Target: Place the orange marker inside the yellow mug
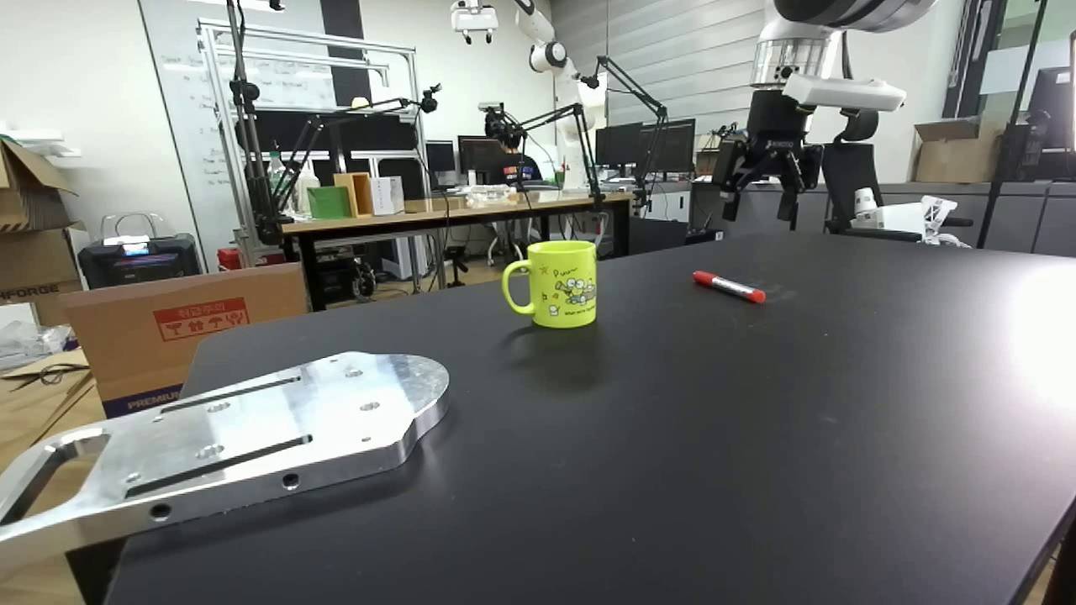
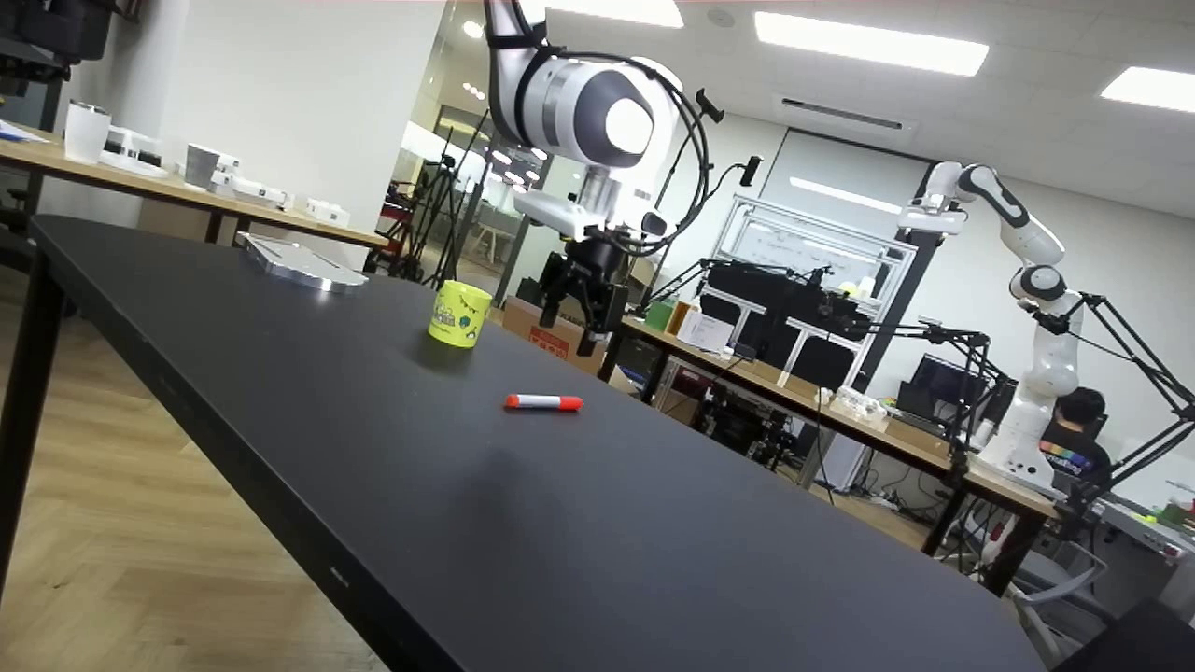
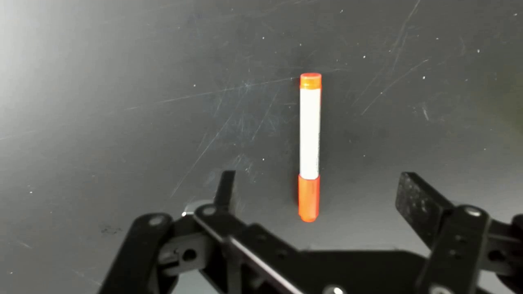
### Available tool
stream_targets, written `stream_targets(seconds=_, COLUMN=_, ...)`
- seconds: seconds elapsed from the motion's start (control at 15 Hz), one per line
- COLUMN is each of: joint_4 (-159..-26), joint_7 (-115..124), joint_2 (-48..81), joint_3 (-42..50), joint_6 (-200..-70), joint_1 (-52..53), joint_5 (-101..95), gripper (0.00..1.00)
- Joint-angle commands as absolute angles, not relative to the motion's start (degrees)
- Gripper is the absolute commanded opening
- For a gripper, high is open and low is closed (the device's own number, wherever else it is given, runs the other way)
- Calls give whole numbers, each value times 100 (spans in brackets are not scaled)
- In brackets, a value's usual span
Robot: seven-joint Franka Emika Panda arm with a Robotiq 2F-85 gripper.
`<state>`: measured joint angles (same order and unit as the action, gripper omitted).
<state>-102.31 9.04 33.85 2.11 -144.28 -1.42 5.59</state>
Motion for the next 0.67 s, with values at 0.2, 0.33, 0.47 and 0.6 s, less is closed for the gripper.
stream_targets(seconds=0.2, joint_4=-10193, joint_7=828, joint_2=3550, joint_3=137, joint_6=-14629, joint_1=-179, joint_5=663, gripper=100)
stream_targets(seconds=0.33, joint_4=-10151, joint_7=782, joint_2=3733, joint_3=67, joint_6=-14808, joint_1=-220, joint_5=759, gripper=100)
stream_targets(seconds=0.47, joint_4=-10081, joint_7=733, joint_2=3927, joint_3=-5, joint_6=-14924, joint_1=-253, joint_5=846, gripper=100)
stream_targets(seconds=0.6, joint_4=-9992, joint_7=778, joint_2=4113, joint_3=23, joint_6=-14934, joint_1=-207, joint_5=809, gripper=100)
